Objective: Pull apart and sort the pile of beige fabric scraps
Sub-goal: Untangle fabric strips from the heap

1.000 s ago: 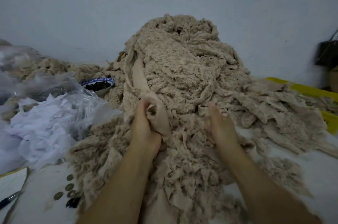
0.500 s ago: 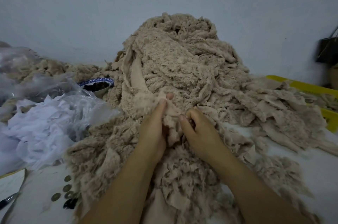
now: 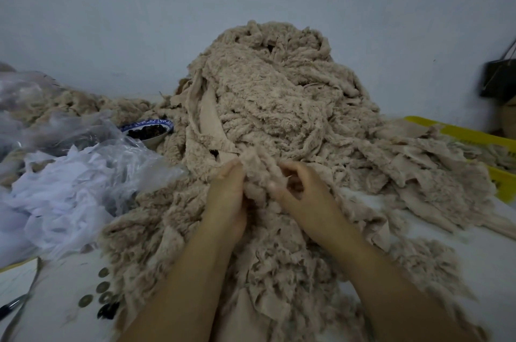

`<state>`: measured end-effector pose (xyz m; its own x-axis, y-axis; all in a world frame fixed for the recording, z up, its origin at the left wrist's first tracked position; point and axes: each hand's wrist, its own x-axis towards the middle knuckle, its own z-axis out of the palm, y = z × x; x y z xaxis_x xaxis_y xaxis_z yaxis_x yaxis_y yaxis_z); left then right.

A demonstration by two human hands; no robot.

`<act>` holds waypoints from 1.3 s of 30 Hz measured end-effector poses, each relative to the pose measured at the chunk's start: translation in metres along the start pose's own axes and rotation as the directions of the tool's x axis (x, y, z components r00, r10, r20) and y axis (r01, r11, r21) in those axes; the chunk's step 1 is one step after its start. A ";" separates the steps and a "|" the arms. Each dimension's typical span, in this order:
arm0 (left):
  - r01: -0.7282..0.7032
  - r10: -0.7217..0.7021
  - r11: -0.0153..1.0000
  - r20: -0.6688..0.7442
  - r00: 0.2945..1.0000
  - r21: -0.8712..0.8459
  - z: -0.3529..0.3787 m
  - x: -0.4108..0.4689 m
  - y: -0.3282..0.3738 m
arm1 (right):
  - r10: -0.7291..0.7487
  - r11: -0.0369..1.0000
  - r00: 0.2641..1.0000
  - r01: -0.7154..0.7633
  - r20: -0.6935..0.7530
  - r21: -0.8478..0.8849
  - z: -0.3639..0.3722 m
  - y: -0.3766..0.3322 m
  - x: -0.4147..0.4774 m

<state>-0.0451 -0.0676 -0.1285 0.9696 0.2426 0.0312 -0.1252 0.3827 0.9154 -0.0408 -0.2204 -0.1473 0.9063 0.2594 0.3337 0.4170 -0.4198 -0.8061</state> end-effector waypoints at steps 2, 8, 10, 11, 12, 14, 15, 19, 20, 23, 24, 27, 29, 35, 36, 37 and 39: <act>-0.005 0.005 0.996 0.000 1.000 0.093 0.004 -0.004 -0.003 | -0.036 0.994 0.999 0.038 0.024 -0.106 0.007 -0.002 0.000; -0.194 0.222 0.924 -0.049 0.974 0.330 0.013 -0.012 -0.007 | 0.089 0.973 0.965 -0.032 -0.248 0.227 0.000 -0.011 0.004; -0.115 0.150 0.958 -0.117 0.982 0.262 0.009 -0.009 0.000 | 0.280 0.916 0.903 -0.150 -0.327 0.371 -0.011 -0.005 0.008; -0.079 0.105 0.976 -0.119 0.987 0.205 0.006 -0.007 0.002 | 0.341 0.896 0.871 -0.186 -0.355 0.404 -0.017 0.000 0.010; -0.054 0.071 0.987 -0.106 0.992 0.151 0.004 -0.007 0.004 | 0.372 0.895 0.846 -0.219 -0.381 0.388 -0.021 0.004 0.011; 0.005 -0.001 0.999 -0.089 0.996 0.040 0.004 -0.007 0.005 | 0.363 0.923 0.813 -0.248 -0.455 0.293 -0.023 0.007 0.011; 0.037 -0.040 0.999 -0.092 0.995 -0.038 0.004 -0.006 0.004 | 0.337 0.937 0.806 -0.237 -0.488 0.256 -0.022 0.009 0.010; 0.128 -0.190 0.893 -0.106 0.976 -0.431 -0.011 0.003 0.009 | 0.278 0.960 0.790 -0.220 -0.546 0.171 -0.024 0.009 0.009; 0.136 -0.217 0.851 -0.103 0.971 -0.507 -0.017 0.005 0.012 | 0.297 0.955 0.771 -0.234 -0.563 0.184 -0.025 0.011 0.010; 0.135 -0.221 0.824 -0.092 0.971 -0.550 -0.024 0.006 0.017 | 0.311 0.948 0.750 -0.203 -0.583 0.245 -0.031 0.013 0.009; 0.143 -0.226 0.832 -0.092 0.970 -0.536 -0.022 0.006 0.017 | 0.270 0.961 0.775 -0.184 -0.571 0.206 -0.030 0.012 0.009; 0.170 -0.192 0.812 0.020 0.981 -0.559 -0.013 0.006 0.009 | 0.176 0.984 0.872 -0.167 -0.456 0.060 -0.020 0.001 0.006; 0.198 -0.157 0.781 0.121 0.980 -0.593 -0.009 0.002 0.008 | 0.018 1.000 0.929 -0.024 -0.369 -0.011 -0.014 -0.005 0.002; 0.254 -0.128 0.766 0.247 0.960 -0.590 -0.007 -0.003 0.009 | -0.016 1.000 0.991 0.016 0.131 0.007 0.004 -0.009 -0.001; 0.273 -0.150 0.761 0.249 0.957 -0.589 -0.007 -0.004 0.010 | -0.030 0.999 0.992 0.029 0.122 0.013 0.005 -0.007 0.000; 0.285 -0.165 0.744 0.248 0.955 -0.604 -0.008 -0.003 0.011 | -0.033 0.999 0.994 0.028 0.109 0.046 0.004 -0.008 0.000; 0.269 -0.160 0.708 0.223 0.962 -0.653 -0.009 -0.002 0.012 | 0.020 0.960 0.999 -0.032 0.047 0.277 -0.002 -0.008 0.000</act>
<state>-0.0501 -0.0556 -0.1206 0.9993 -0.0269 -0.0265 0.0352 0.9184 0.3940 -0.0441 -0.2186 -0.1398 0.9103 0.2916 0.2940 0.3520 -0.1712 -0.9202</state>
